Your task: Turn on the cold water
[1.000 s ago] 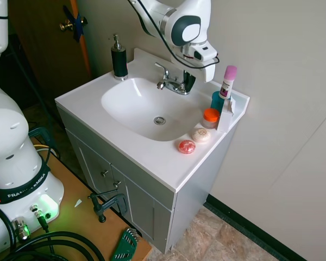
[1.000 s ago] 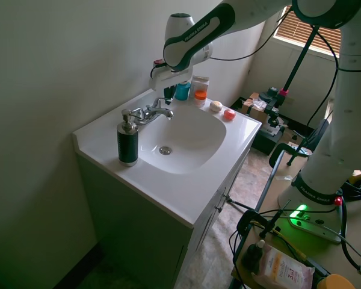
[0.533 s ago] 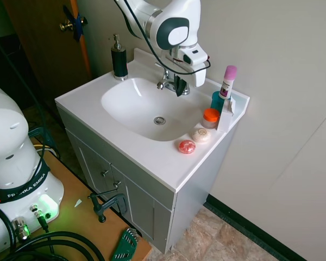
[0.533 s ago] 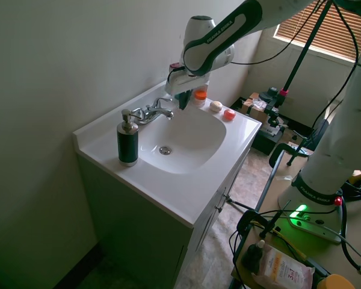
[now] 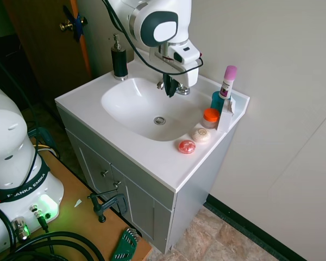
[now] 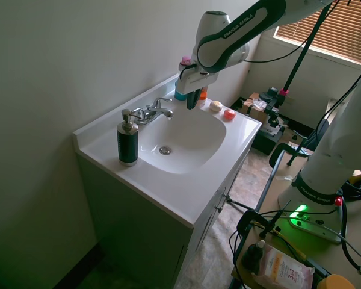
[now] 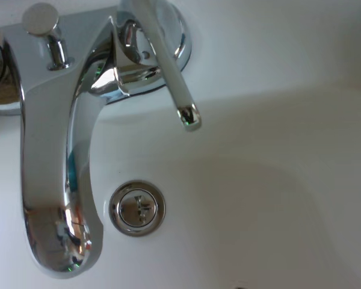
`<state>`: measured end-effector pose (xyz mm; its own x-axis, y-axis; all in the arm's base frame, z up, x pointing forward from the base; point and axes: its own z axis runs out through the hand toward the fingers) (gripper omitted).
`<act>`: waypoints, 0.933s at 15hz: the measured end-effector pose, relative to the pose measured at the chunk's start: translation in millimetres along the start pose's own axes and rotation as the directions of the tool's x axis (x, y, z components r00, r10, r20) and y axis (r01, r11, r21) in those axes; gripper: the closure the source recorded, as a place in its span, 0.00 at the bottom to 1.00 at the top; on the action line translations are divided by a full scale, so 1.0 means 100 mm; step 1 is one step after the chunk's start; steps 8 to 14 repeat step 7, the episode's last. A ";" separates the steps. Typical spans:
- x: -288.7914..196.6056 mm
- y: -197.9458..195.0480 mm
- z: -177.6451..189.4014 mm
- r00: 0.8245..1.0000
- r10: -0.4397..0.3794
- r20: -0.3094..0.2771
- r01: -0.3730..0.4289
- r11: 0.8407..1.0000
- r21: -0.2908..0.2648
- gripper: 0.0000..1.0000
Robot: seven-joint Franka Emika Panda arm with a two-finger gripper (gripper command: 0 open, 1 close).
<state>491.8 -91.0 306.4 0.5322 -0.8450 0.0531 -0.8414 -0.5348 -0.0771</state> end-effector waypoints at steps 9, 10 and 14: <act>-0.01 -0.02 -0.03 1.000 -0.008 -0.003 0.008 1.000 0.002 0.00; -0.01 -0.02 -0.03 1.000 -0.008 -0.003 0.008 1.000 0.002 0.00; -0.01 -0.02 -0.03 1.000 -0.008 -0.003 0.008 1.000 0.002 0.00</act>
